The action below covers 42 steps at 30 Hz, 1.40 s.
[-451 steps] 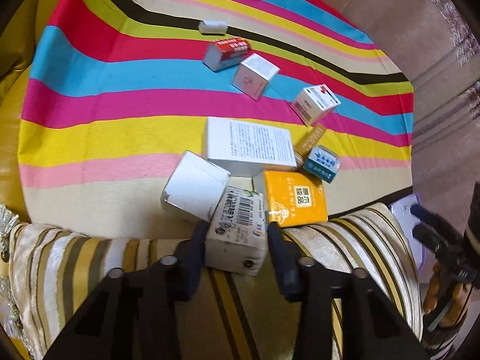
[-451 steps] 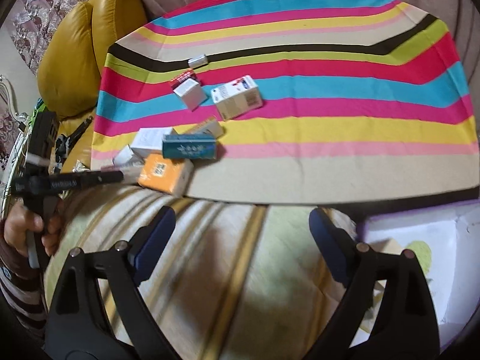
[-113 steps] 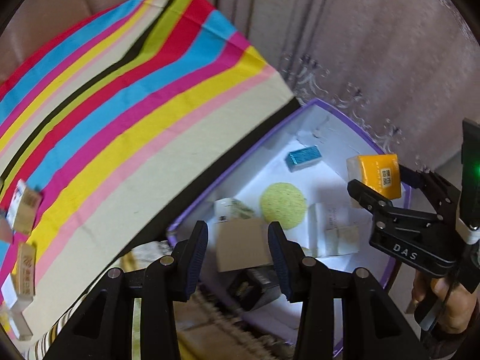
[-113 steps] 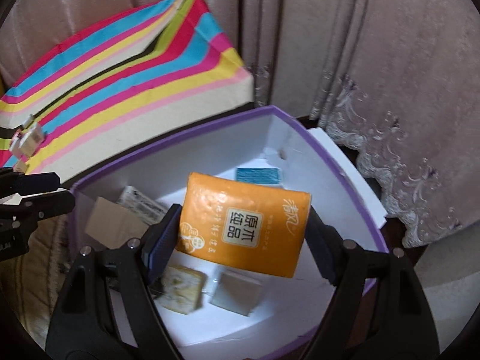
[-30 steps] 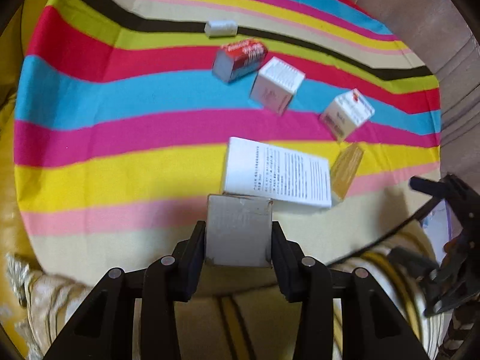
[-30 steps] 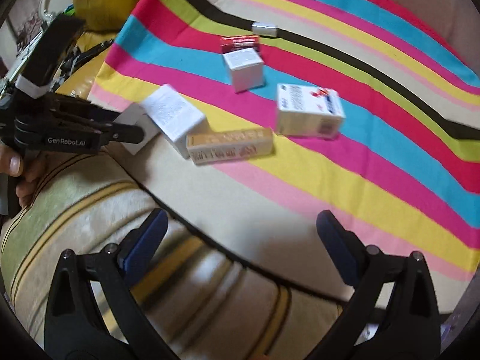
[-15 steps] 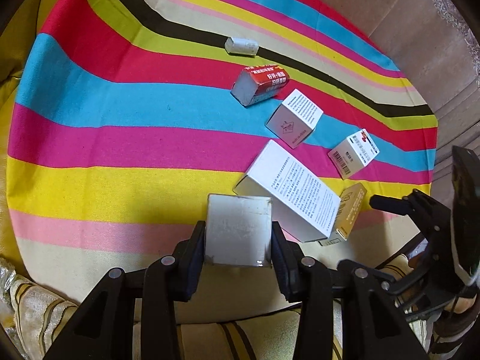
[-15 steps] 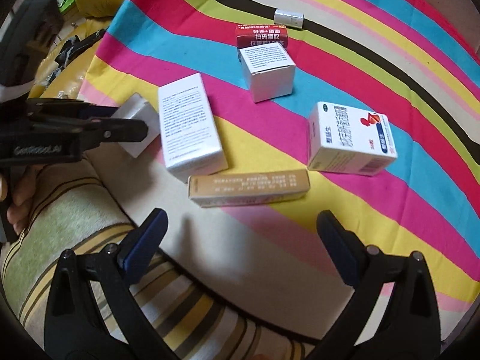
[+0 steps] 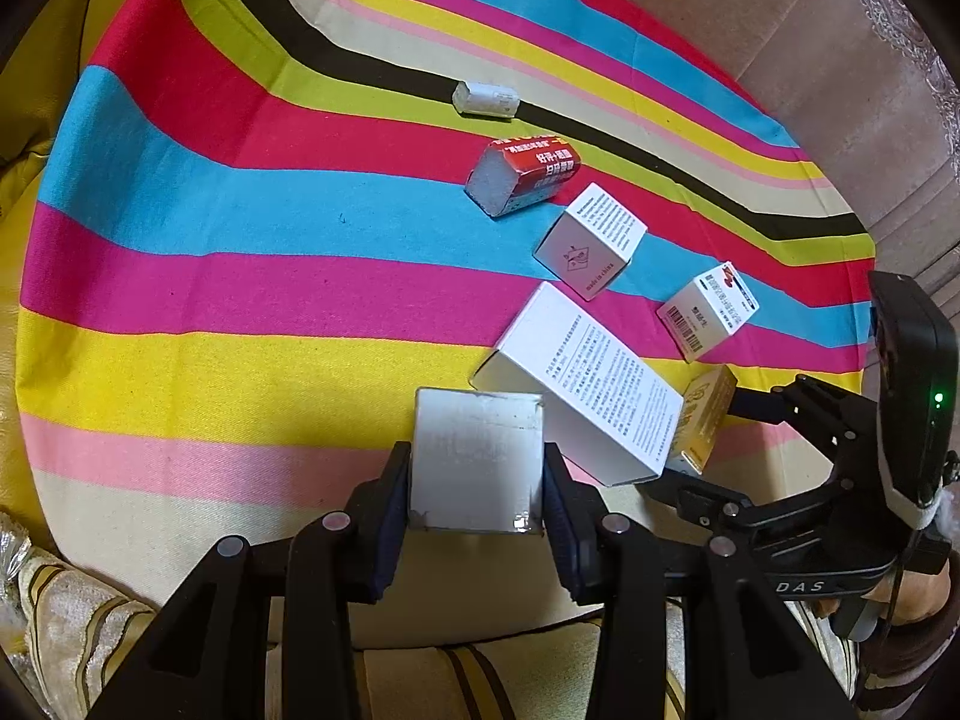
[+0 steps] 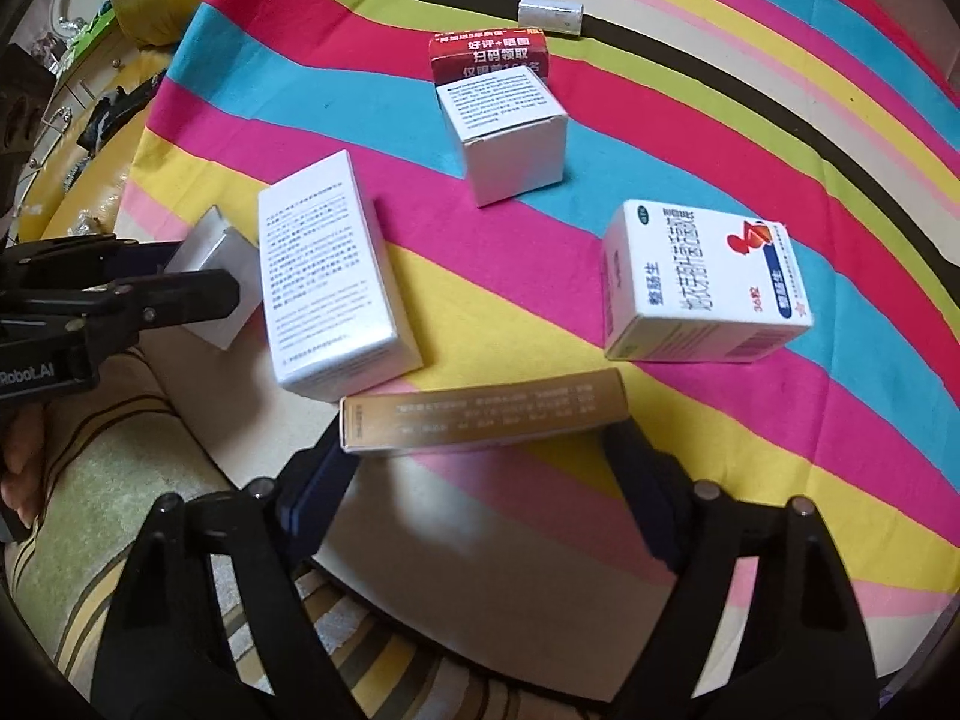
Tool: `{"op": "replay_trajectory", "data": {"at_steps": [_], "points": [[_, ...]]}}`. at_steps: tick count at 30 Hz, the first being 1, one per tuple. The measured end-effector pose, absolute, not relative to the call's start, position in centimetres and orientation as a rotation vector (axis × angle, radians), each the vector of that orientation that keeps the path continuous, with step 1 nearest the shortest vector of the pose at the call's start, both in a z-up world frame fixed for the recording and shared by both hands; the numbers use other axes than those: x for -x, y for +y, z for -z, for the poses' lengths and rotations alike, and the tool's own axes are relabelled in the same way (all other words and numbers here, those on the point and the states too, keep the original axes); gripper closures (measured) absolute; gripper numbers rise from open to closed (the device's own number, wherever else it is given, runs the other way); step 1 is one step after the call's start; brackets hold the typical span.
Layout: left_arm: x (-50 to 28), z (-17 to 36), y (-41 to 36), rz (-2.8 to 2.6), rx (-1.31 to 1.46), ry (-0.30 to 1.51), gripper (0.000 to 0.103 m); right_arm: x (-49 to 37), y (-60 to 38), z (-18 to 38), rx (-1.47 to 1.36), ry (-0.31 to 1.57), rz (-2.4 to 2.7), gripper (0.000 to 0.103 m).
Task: Organize objects
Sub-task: 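Grasp the long tan box with the right gripper, then carry the tan box and white cube box into the purple-rimmed box and open both grippers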
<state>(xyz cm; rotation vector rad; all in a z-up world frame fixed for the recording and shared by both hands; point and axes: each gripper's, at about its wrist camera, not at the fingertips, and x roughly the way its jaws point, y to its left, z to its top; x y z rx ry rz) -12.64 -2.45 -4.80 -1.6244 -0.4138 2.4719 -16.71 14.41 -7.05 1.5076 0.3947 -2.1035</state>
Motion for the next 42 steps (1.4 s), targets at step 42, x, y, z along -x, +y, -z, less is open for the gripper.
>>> {"op": "replay_trajectory", "data": {"at_steps": [42], "points": [[5.4, -0.7, 27.2, -2.177, 1.419, 0.208, 0.061, -0.6, 41.1, 0.9, -1.551, -0.103, 2.780, 0.019]]}}
